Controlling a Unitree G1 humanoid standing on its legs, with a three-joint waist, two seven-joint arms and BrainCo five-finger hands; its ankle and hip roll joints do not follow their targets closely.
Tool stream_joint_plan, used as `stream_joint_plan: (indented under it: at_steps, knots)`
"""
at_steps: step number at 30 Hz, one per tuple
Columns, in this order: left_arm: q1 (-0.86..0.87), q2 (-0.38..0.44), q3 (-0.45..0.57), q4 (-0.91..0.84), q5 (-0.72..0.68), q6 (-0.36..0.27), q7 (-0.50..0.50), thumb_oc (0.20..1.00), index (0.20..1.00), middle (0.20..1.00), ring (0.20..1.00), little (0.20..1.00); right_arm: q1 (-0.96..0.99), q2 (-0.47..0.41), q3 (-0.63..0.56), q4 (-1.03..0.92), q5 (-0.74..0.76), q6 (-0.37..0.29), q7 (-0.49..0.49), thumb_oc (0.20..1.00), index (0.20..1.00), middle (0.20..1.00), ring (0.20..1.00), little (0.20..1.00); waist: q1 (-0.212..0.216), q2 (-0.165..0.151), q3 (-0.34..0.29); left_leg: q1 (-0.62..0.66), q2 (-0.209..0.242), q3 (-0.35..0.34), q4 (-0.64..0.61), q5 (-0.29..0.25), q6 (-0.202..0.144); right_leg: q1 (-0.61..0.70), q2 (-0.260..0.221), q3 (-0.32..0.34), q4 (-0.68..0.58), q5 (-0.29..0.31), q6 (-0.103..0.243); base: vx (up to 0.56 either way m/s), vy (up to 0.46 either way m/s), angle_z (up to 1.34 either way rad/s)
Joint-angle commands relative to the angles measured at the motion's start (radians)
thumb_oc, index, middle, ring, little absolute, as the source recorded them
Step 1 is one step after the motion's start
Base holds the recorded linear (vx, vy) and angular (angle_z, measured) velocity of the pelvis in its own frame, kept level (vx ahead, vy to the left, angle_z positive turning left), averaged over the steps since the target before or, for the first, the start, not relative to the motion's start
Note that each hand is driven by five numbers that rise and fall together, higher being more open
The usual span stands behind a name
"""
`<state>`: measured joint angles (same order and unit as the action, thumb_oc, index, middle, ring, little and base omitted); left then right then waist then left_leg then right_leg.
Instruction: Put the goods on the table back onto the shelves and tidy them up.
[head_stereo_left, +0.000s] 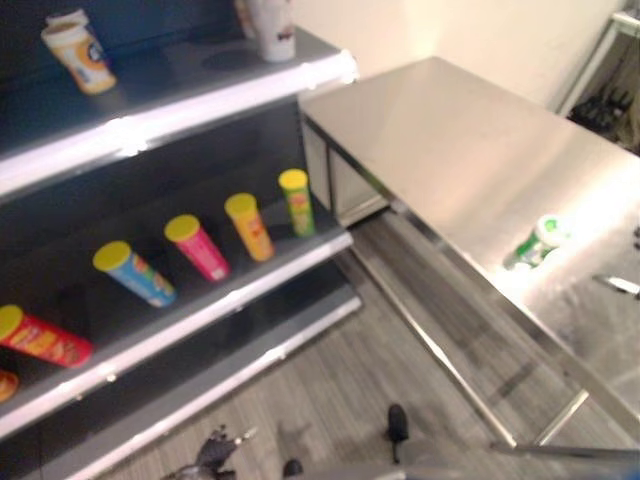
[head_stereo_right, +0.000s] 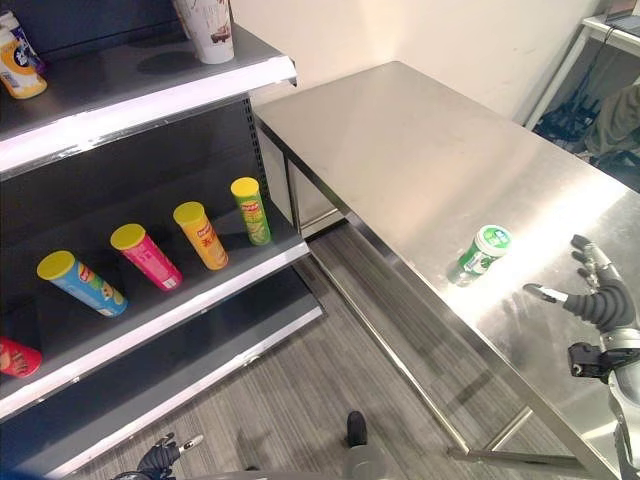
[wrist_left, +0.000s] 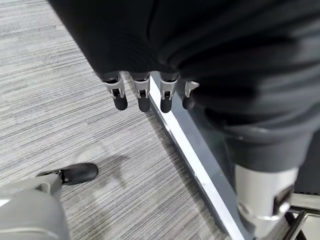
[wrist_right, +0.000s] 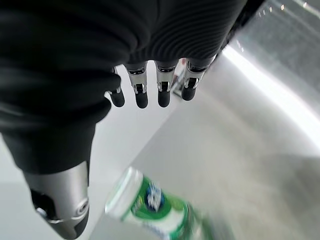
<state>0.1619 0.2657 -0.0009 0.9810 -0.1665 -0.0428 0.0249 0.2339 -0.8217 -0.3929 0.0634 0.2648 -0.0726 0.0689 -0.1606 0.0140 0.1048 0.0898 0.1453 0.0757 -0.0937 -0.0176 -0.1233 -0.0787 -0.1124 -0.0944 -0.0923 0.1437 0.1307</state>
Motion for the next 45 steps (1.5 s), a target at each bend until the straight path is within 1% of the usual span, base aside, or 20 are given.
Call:
stream_joint_plan:
  at_steps: [1, 8, 12, 13, 20, 23, 27, 32, 33, 34, 38, 45]
  knots:
    - [-0.041, 0.067, 0.0, 0.025, 0.041, -0.028, 0.007, 1.0, 1.0, 1.0, 1.0, 1.0, -0.096, -0.056, -0.003, 0.031, -0.091, -0.021, -0.062, 1.0, 1.0, 1.0, 1.0, 1.0, 0.018, -0.019, 0.004, 0.061, -0.005, 0.046, 0.006, -0.067, -0.024, -0.027, -0.042, -0.015, 0.078, -0.082, 0.052, 0.0, 0.0, 0.0]
    - [-0.045, 0.061, -0.018, 0.002, 0.038, -0.028, 0.019, 1.0, 1.0, 1.0, 1.0, 1.0, -0.154, -0.067, 0.055, 0.097, -0.215, -0.008, -0.132, 1.0, 1.0, 1.0, 1.0, 1.0, 0.032, 0.004, 0.012, 0.051, 0.008, 0.032, 0.006, -0.043, -0.037, -0.013, -0.038, -0.04, 0.078, -0.102, 0.041, 0.01, -0.044, 0.04]
    - [-0.045, 0.063, -0.03, 0.001, 0.037, -0.026, 0.019, 1.0, 1.0, 1.0, 1.0, 1.0, -0.177, -0.071, 0.083, 0.125, -0.191, -0.009, -0.127, 1.0, 1.0, 1.0, 1.0, 1.0, 0.043, 0.014, 0.016, 0.04, 0.02, 0.022, 0.006, -0.024, -0.048, -0.004, -0.032, -0.059, 0.077, -0.114, 0.033, 0.01, -0.066, 0.17]
    - [-0.042, 0.064, -0.031, 0.004, 0.034, -0.025, 0.016, 1.0, 1.0, 1.0, 1.0, 1.0, -0.191, -0.078, 0.102, 0.138, -0.182, -0.008, -0.121, 1.0, 1.0, 1.0, 1.0, 1.0, 0.05, 0.016, 0.018, 0.035, 0.026, 0.017, 0.006, -0.011, -0.054, 0.002, -0.027, -0.067, 0.074, -0.118, 0.03, 0.01, -0.094, 0.12]
    - [-0.034, 0.062, -0.034, 0.005, 0.025, -0.021, 0.012, 1.0, 1.0, 1.0, 1.0, 1.0, -0.225, -0.083, 0.133, 0.151, -0.17, -0.01, -0.121, 1.0, 1.0, 1.0, 1.0, 1.0, 0.062, 0.023, 0.019, 0.022, 0.043, 0.005, 0.006, 0.02, -0.067, 0.013, -0.013, -0.087, 0.067, -0.131, 0.02, 0.01, -0.059, 0.13]
    - [-0.033, 0.059, -0.038, 0.005, 0.015, -0.02, 0.012, 1.0, 1.0, 1.0, 1.0, 1.0, -0.25, -0.085, 0.149, 0.161, -0.159, -0.015, -0.132, 1.0, 1.0, 1.0, 1.0, 1.0, 0.072, 0.025, 0.02, 0.015, 0.055, -0.002, 0.006, 0.041, -0.076, 0.028, -0.004, -0.109, 0.061, -0.141, 0.012, 0.0, -0.066, 0.13]
    - [-0.029, 0.055, -0.039, 0.004, 0.018, -0.019, 0.013, 1.0, 1.0, 1.0, 1.0, 1.0, -0.259, -0.082, 0.154, 0.16, -0.174, -0.016, -0.143, 1.0, 1.0, 1.0, 1.0, 1.0, 0.077, 0.024, 0.016, 0.017, 0.058, -0.003, 0.007, 0.049, -0.077, 0.042, 0.001, -0.121, 0.055, -0.145, 0.008, 0.02, -0.039, 0.16]
    - [-0.022, 0.048, -0.036, 0.008, 0.009, -0.019, 0.017, 1.0, 1.0, 1.0, 1.0, 1.0, -0.281, -0.074, 0.164, 0.174, -0.177, -0.019, -0.162, 1.0, 1.0, 1.0, 1.0, 1.0, 0.087, 0.021, 0.012, 0.029, 0.063, -0.005, 0.009, 0.049, -0.077, 0.059, 0.011, -0.121, 0.054, -0.152, 0.002, 0.02, -0.037, 0.05]
    - [-0.018, 0.046, -0.035, 0.003, 0.003, -0.02, 0.017, 1.0, 1.0, 1.0, 1.0, 1.0, -0.28, -0.072, 0.162, 0.177, -0.18, -0.018, -0.165, 0.573, 0.573, 0.573, 0.573, 0.573, 0.089, 0.021, 0.01, 0.031, 0.065, -0.006, 0.008, 0.05, -0.077, 0.062, 0.013, -0.122, 0.053, -0.155, 0.0, 0.0, 0.0, 0.0]
    - [-0.019, 0.045, -0.035, 0.001, 0.002, -0.021, 0.017, 1.0, 1.0, 1.0, 1.0, 1.0, -0.284, -0.071, 0.164, 0.18, -0.18, -0.018, -0.169, 0.2, 0.2, 0.2, 0.2, 0.2, 0.091, 0.021, 0.011, 0.033, 0.066, -0.007, 0.007, 0.05, -0.077, 0.063, 0.014, -0.122, 0.053, -0.156, -0.001, 0.0, 0.0, 0.0]
    - [-0.017, 0.042, -0.033, -0.001, -0.002, -0.023, 0.023, 1.0, 1.0, 1.0, 1.0, 1.0, -0.284, -0.069, 0.163, 0.186, -0.188, -0.02, -0.179, 0.2, 0.2, 0.2, 0.2, 0.2, 0.093, 0.021, 0.011, 0.033, 0.069, -0.01, 0.007, 0.055, -0.079, 0.065, 0.016, -0.126, 0.057, -0.16, -0.003, 0.0, -0.014, 0.04]
    - [-0.013, 0.036, -0.017, 0.003, -0.003, -0.022, 0.032, 1.0, 1.0, 1.0, 1.0, 1.0, -0.252, -0.071, 0.121, 0.106, -0.229, -0.031, -0.19, 0.2, 0.2, 0.2, 0.2, 0.2, 0.091, 0.02, 0.012, 0.036, 0.073, -0.01, 0.009, 0.059, -0.081, 0.07, 0.02, -0.129, 0.063, -0.168, -0.006, 0.0, -0.01, 0.04]
